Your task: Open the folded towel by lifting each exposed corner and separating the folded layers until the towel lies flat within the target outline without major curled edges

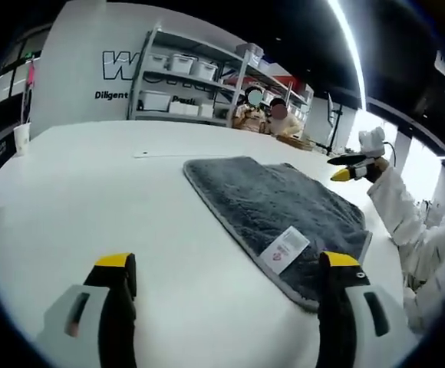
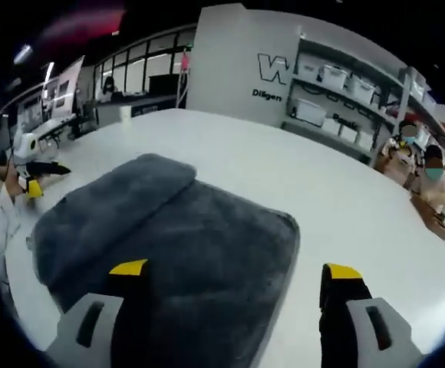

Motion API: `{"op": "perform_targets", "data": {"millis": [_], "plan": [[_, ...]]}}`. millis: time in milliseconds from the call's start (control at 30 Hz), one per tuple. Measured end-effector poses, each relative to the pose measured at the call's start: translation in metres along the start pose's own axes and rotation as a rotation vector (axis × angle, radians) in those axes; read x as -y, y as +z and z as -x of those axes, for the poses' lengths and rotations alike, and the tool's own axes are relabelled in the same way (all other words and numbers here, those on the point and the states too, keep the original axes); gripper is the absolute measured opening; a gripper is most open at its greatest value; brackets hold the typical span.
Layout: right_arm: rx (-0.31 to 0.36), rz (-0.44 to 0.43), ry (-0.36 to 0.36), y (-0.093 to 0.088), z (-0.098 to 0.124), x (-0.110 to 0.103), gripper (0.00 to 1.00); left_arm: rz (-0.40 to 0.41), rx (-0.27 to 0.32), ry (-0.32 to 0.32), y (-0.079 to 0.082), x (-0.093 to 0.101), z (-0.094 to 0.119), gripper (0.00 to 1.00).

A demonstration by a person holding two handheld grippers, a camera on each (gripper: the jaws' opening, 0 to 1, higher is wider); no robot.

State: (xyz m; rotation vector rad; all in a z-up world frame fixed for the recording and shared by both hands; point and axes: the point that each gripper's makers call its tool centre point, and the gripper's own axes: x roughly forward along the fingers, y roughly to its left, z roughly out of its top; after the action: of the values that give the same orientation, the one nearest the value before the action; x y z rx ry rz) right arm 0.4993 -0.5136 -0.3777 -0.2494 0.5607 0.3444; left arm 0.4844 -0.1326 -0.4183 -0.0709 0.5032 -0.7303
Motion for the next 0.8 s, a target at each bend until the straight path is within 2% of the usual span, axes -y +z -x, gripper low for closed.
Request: {"op": "perform_targets", "data": {"millis": [167, 300, 433, 567, 667, 800], "plan": [[0.02, 0.032, 0.058, 0.002, -0.005, -0.032, 0.92, -0.009, 0.0, -0.018, 0.0, 0.004, -0.002, 0.96], [0.019, 0.052, 0.108, -0.004, -0.015, -0.049, 0.93, -0.042, -0.008, -0.02, 0.0, 0.007, -0.006, 0.95], [0.025, 0.043, 0.146, -0.008, -0.022, -0.055, 0.93, -0.06, -0.019, -0.027, -0.002, 0.01, -0.009, 0.92], [0.029, 0.055, 0.179, -0.013, -0.021, -0.067, 0.94, -0.059, -0.008, -0.033, 0.001, 0.012, -0.009, 0.91], [0.029, 0.068, 0.184, -0.013, -0.019, -0.067, 0.93, -0.066, 0.0, -0.048, 0.002, 0.016, -0.01, 0.88], [0.042, 0.062, 0.195, -0.013, -0.018, -0.069, 0.93, -0.128, -0.002, -0.089, 0.001, 0.027, -0.014, 0.8]]}}
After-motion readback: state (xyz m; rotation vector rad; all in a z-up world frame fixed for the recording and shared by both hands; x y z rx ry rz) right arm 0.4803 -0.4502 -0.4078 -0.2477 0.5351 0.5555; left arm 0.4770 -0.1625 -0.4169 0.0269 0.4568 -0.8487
